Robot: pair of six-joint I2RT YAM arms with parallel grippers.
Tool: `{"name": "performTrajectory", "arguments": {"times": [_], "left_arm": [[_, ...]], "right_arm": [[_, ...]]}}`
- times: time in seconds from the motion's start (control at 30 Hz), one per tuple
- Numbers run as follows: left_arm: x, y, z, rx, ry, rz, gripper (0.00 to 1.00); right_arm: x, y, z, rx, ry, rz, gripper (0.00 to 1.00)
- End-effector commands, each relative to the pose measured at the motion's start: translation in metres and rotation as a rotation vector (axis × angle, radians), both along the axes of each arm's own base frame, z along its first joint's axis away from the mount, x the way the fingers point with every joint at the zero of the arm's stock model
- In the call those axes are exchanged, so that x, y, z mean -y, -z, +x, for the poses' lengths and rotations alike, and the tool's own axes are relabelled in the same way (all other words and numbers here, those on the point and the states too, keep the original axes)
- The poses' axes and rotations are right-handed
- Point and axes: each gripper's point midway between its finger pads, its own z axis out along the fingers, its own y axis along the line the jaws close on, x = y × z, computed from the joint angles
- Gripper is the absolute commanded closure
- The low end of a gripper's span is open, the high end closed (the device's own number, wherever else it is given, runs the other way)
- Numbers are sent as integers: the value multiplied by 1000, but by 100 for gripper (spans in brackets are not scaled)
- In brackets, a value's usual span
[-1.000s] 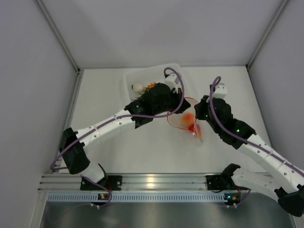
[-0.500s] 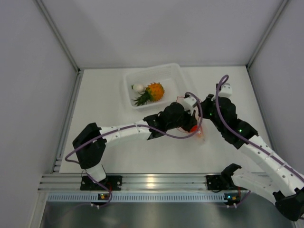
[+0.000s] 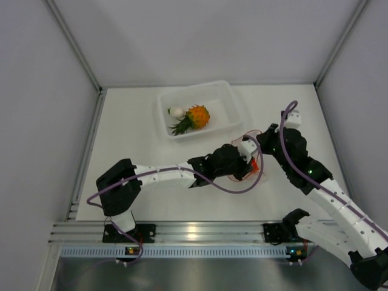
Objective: Open the zip-top bag and remove the fake food
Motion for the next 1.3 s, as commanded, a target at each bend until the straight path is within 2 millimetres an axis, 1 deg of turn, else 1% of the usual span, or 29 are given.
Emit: {"name": "performTrajectory", "arguments": {"times": [0.0, 0.2, 0.3, 0.4, 0.43, 0.47, 0.5, 0.53, 0.57, 0.63, 0.67, 0.8, 0.87, 0.9, 0.97, 1.03, 1.07, 1.1, 1.13, 1.17, 1.2, 1.27], "left_arm": [[-5, 12, -11, 20, 40, 28, 100], [-13, 25, -16, -24, 52, 42, 100], [-16, 32, -20, -41, 82, 55, 100], [-19, 38, -20, -47, 99, 86, 100], [-23, 46, -19, -59, 89, 119, 100], [-21, 43, -15, -54, 82, 125, 100], [-24, 46, -10, -51, 54, 151, 100], [-30, 57, -8, -66, 36, 200, 100], [-31, 59, -5, -65, 27, 221, 100], [-36, 62, 10, -53, -38, 280, 100], [-45, 69, 12, -61, -64, 328, 100], [-56, 68, 23, -94, -118, 336, 100], [-61, 63, 25, -137, -141, 304, 100], [-64, 58, 31, -149, -157, 288, 100], [-71, 54, 39, -178, -201, 270, 100], [-79, 51, 42, -195, -247, 282, 100], [-81, 46, 45, -206, -277, 269, 100], [-85, 42, 52, -211, -311, 261, 100], [-91, 41, 52, -229, -331, 265, 100], [-92, 37, 55, -255, -361, 247, 100], [-100, 32, 62, -269, -395, 236, 100], [-109, 27, 65, -305, -442, 220, 100]], "right_arm": [[0, -43, 3, 152, -4, 85, 100], [6, -49, 1, 176, 3, 67, 100], [2, -54, 1, 203, -33, 47, 100], [-7, -61, 0, 232, -99, 30, 100], [-9, -62, -1, 233, -114, 28, 100], [-12, -65, -2, 241, -131, 26, 100], [-16, -67, -4, 248, -163, 26, 100], [-18, -71, -6, 262, -178, 30, 100], [-20, -71, -8, 267, -197, 31, 100], [-24, -76, -12, 282, -230, 42, 100], [-26, -77, -14, 287, -240, 46, 100], [-35, -80, -21, 301, -305, 72, 100], [-37, -75, -22, 289, -311, 79, 100], [-41, -73, -24, 282, -335, 82, 100], [-41, -66, -24, 269, -338, 81, 100], [-41, -63, -26, 264, -338, 86, 100], [-41, -62, -26, 262, -339, 91, 100], [-44, -59, -28, 251, -348, 105, 100], [-46, -58, -28, 246, -355, 113, 100], [-48, -55, -28, 235, -362, 121, 100], [-51, -55, -30, 219, -369, 152, 100], [-57, -50, -33, 189, -387, 194, 100]]}}
